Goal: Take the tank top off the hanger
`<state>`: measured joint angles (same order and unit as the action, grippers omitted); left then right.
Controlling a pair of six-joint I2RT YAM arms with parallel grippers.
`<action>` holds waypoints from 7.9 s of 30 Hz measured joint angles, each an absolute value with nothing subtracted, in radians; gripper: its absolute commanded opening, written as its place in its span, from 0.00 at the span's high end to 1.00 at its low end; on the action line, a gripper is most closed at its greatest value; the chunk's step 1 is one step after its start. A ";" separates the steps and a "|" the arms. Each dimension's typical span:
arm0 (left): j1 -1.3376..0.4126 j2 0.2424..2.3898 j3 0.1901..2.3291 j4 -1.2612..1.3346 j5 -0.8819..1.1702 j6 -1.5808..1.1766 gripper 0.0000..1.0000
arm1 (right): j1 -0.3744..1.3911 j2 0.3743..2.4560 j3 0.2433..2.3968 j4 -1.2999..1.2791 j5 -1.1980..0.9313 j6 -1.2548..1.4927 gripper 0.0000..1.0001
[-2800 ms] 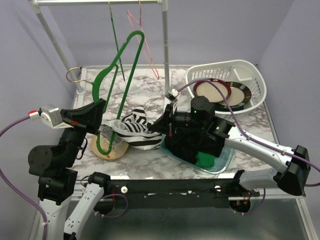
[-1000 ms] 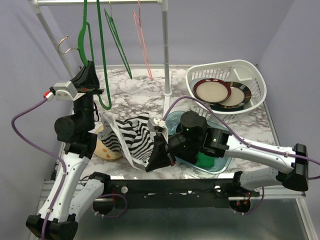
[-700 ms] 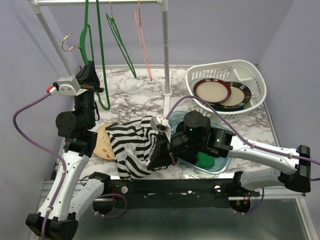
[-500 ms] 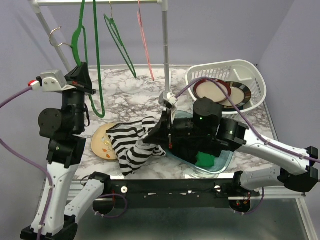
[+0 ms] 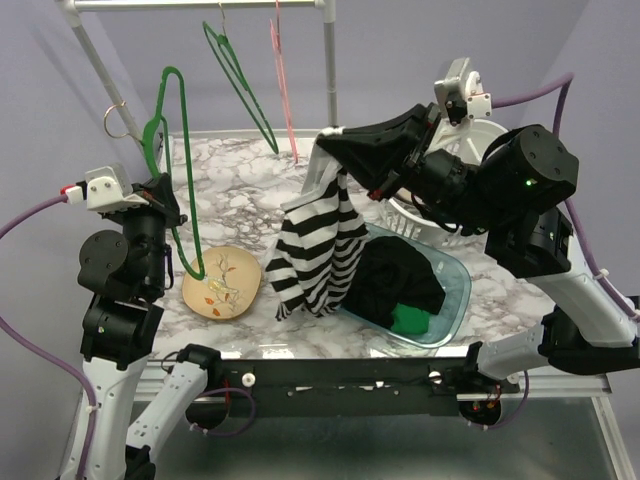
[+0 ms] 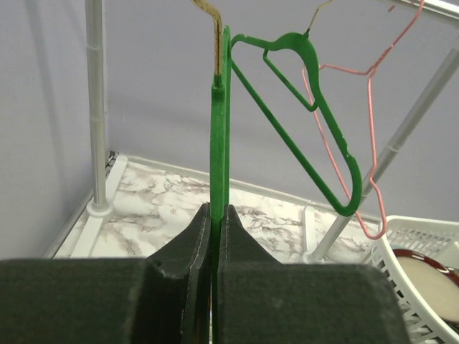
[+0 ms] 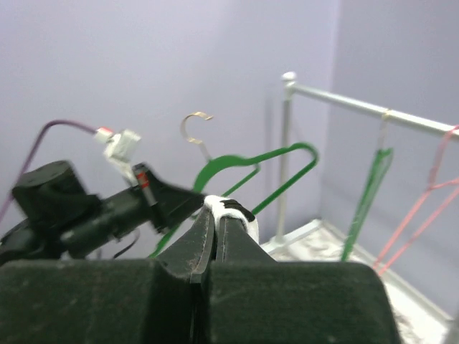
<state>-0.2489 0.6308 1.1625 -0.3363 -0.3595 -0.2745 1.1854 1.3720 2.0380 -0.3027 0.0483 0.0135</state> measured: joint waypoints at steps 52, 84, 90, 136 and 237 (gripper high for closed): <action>-0.249 0.634 1.204 -0.421 -0.354 -0.268 1.00 | 1.163 1.084 1.466 -0.255 0.538 -0.093 0.99; -0.249 0.679 1.242 -0.428 -0.340 -0.266 1.00 | 0.986 1.129 0.610 -0.271 0.505 0.781 0.99; -0.249 0.679 1.242 -0.428 -0.340 -0.266 1.00 | 0.973 1.217 0.630 -0.212 0.479 0.783 0.70; -0.249 0.834 1.361 -0.459 -0.369 -0.165 1.00 | 0.968 1.211 0.665 -0.346 0.322 0.563 0.95; -0.133 0.985 1.377 -0.450 0.244 -0.396 0.01 | 0.967 0.605 0.984 -0.495 0.324 0.478 0.00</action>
<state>-0.1329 0.9848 1.3766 -0.4503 0.2440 -0.3962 0.9672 0.6052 0.9840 -0.4953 0.3237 0.4782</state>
